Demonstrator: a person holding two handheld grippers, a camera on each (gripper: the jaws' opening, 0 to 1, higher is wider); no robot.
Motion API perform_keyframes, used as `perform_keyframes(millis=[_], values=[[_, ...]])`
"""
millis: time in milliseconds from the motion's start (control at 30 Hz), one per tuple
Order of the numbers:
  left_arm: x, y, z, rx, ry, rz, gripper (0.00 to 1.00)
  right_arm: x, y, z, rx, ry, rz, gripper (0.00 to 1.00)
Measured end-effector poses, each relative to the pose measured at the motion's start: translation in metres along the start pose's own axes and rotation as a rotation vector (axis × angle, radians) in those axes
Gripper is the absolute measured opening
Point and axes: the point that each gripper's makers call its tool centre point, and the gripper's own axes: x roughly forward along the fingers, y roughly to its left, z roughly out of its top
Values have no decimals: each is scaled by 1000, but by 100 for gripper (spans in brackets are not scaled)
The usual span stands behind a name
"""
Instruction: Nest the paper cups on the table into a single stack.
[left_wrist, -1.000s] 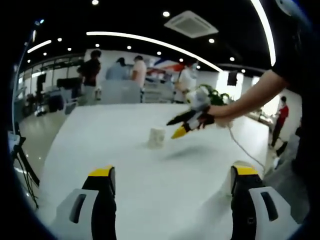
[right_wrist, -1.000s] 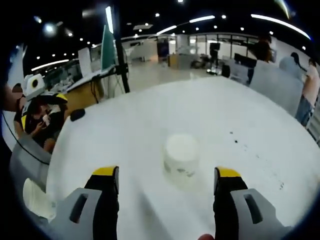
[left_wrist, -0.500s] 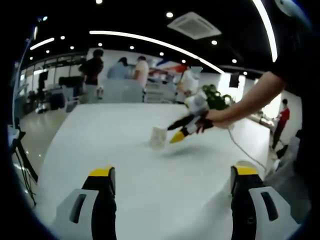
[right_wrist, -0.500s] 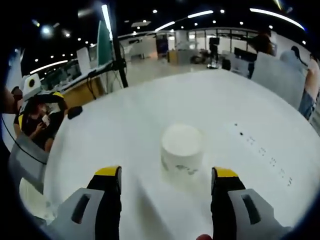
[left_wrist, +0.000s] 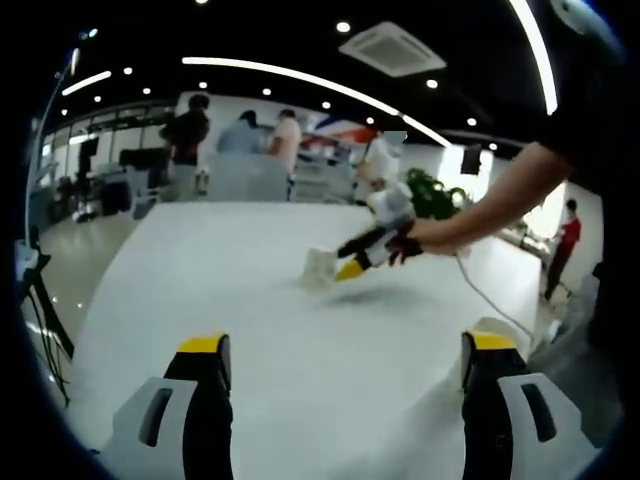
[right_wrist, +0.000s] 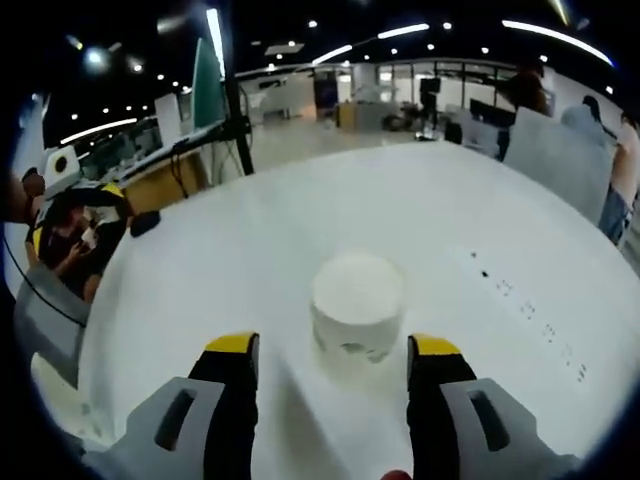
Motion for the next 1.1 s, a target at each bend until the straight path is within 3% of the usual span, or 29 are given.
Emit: perform_keyframes(millis=[200, 533, 1100], values=[[0, -3, -7, -7, 5, -3, 94, 7, -10, 9, 12, -18, -22, 55], [-1, 1, -11, -31, 8, 4, 94, 9, -12, 15, 41, -31, -10, 37], [0, -3, -2, -10, 4, -8, 94, -5, -10, 16, 76, -45, -4, 35]])
